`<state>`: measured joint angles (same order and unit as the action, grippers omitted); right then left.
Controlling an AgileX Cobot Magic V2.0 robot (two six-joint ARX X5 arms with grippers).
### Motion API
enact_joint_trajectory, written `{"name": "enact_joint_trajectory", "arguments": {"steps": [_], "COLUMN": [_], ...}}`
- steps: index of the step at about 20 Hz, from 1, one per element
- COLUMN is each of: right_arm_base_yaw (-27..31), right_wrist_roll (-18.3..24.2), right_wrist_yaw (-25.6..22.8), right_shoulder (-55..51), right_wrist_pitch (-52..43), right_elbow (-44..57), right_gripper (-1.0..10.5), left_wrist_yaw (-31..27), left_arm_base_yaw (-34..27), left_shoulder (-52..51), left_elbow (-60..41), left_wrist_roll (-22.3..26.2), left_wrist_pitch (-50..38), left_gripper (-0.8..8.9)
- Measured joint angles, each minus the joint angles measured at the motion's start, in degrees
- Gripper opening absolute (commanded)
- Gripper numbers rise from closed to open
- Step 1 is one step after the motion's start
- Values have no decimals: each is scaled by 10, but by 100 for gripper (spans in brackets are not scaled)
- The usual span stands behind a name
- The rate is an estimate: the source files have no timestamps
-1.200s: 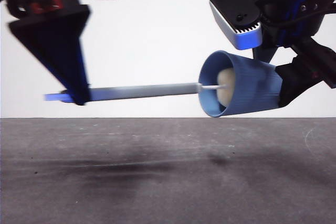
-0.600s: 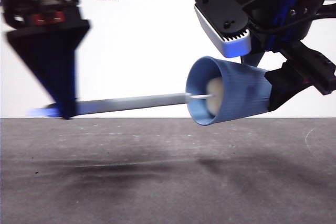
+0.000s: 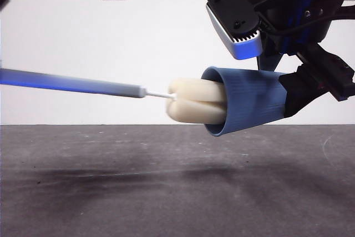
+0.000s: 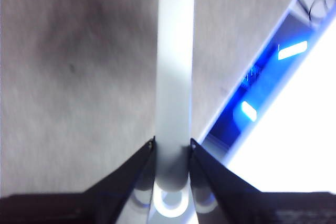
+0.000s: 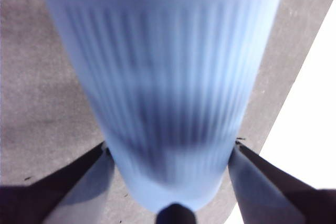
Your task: Pick up the cup brush,pick up the cup,insert the brush into the cup,clean the cup,put the cup brush back,put the cup back to the fixed position on the table
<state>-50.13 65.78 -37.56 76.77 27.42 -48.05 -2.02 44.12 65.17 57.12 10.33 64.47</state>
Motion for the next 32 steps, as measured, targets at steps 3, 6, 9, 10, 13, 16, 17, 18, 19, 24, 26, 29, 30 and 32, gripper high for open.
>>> {"name": "enact_joint_trajectory", "arguments": {"steps": [3, 6, 9, 10, 13, 16, 17, 18, 19, 24, 26, 29, 30, 32], "right_arm_base_yaw": [0, 0, -1, 0, 0, -2, -2, -2, -2, -2, -2, -2, -2, -2], "right_wrist_roll": [0, -6, -11, -11, -11, -11, -11, -13, -15, -33, -38, -63, -75, -109], "right_wrist_yaw": [0, 11, 11, 11, 10, 16, 16, 16, 16, 15, 15, 15, 15, 15], "right_shoulder": [0, 0, 0, 0, 0, 0, 0, 0, 0, 0, 0, 0, 0, 0], "right_wrist_pitch": [0, 0, 0, 1, 1, -1, -1, 0, 0, 0, 0, 3, 3, 3], "right_elbow": [0, 0, 0, 0, 0, 0, 0, 0, 0, 0, 0, 0, 0, 0], "right_gripper": [-12, -13, -12, -13, -13, -12, -13, -12, -12, -12, -13, -13, -13, -12], "left_wrist_yaw": [33, 57, 71, 72, 68, 18, 0, -8, -15, -20, -27, -43, -45, -50], "left_arm_base_yaw": [0, 0, 9, 13, 16, 15, 13, 9, 5, -4, -13, -28, -33, -41], "left_shoulder": [16, 57, 102, 110, 112, 112, 112, 112, 111, 60, 34, -8, -22, -55], "left_elbow": [0, 0, 0, 0, 0, 0, 1, 1, 1, 1, 1, 1, 1, 1], "left_wrist_roll": [-2, -2, -7, -10, -16, -14, -13, -13, -12, -12, -12, -21, -23, -28], "left_wrist_pitch": [-48, -105, -154, -158, -158, -112, -88, -67, -49, 4, 29, 70, 76, 80], "left_gripper": [-9, -9, -9, -9, -9, -9, -9, -8, -9, -8, -8, -9, -8, -9]}}
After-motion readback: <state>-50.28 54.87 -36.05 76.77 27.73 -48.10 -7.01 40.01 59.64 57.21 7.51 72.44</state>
